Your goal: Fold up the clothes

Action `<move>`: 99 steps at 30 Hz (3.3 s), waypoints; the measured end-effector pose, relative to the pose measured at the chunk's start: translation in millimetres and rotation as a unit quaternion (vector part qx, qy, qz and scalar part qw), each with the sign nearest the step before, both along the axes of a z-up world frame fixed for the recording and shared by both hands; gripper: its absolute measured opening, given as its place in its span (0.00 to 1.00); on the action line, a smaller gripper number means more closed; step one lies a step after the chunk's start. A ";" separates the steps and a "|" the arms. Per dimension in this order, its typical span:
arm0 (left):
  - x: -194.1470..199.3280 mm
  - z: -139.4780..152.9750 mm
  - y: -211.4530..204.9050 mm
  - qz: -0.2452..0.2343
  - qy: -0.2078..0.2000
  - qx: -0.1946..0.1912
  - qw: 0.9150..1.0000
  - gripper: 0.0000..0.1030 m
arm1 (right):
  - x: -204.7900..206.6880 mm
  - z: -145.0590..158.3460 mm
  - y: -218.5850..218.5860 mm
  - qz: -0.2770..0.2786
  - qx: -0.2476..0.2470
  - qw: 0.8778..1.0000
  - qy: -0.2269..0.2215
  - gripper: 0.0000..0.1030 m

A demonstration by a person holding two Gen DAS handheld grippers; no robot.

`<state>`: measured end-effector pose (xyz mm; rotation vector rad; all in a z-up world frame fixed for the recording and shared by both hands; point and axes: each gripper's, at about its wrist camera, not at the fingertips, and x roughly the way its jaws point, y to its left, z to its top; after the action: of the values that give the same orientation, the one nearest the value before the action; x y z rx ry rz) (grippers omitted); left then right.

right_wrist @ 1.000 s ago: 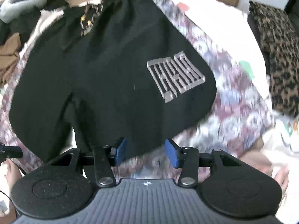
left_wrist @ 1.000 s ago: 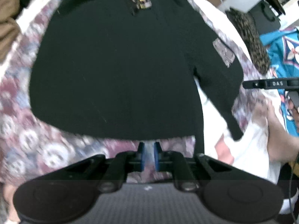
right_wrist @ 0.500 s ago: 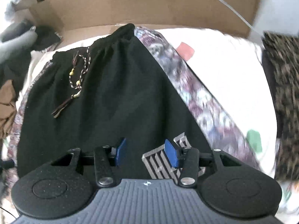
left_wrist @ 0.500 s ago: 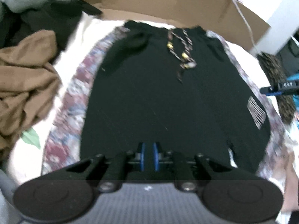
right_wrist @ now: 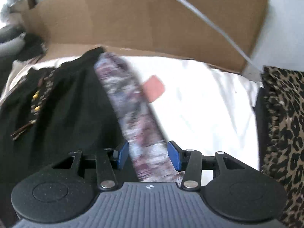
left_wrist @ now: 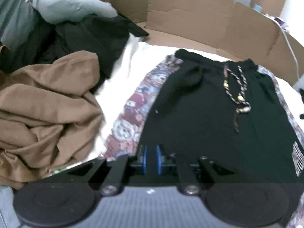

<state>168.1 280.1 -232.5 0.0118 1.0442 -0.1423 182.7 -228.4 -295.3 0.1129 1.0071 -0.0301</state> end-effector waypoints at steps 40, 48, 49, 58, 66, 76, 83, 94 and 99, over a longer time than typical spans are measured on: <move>53.2 -34.3 10.0 0.008 -0.042 0.055 0.998 0.30 | 24.3 -17.6 -14.7 0.037 0.031 0.999 -0.008 0.33; 88.9 -31.7 -3.7 0.001 -0.045 0.039 0.998 0.30 | 59.4 -24.1 0.2 0.024 0.042 0.999 -0.024 0.33; 93.5 -35.3 -7.0 0.001 -0.040 0.044 0.998 0.30 | 63.8 -26.3 1.2 0.024 0.039 0.999 -0.022 0.33; 101.9 -55.8 -23.7 -0.022 -0.029 0.088 0.995 0.32 | 85.9 -40.1 17.0 0.057 0.020 0.998 0.005 0.23; 91.1 -42.5 -43.3 -0.041 -0.071 0.143 0.986 0.15 | 75.3 -29.7 25.4 0.055 -0.050 0.997 -0.003 0.07; 96.5 -26.8 -72.6 -0.071 -0.107 0.085 0.988 0.16 | 65.3 6.6 53.4 0.077 0.002 0.992 -0.104 0.42; 108.4 -48.6 -81.1 -0.063 -0.061 0.061 0.994 0.16 | 83.2 -22.2 73.7 0.072 0.004 0.995 -0.072 0.39; 104.6 -45.0 -80.0 -0.037 -0.067 0.056 0.995 0.15 | 111.1 -16.9 71.5 0.023 0.008 0.997 -0.072 0.38; 96.4 -29.5 -83.4 -0.043 -0.081 0.012 0.996 0.15 | 97.7 -10.4 88.0 0.062 0.023 0.993 -0.097 0.38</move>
<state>264.5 196.6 -262.0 0.0889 0.8836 -0.2043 280.3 -140.4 -305.7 0.0938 0.8182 0.1167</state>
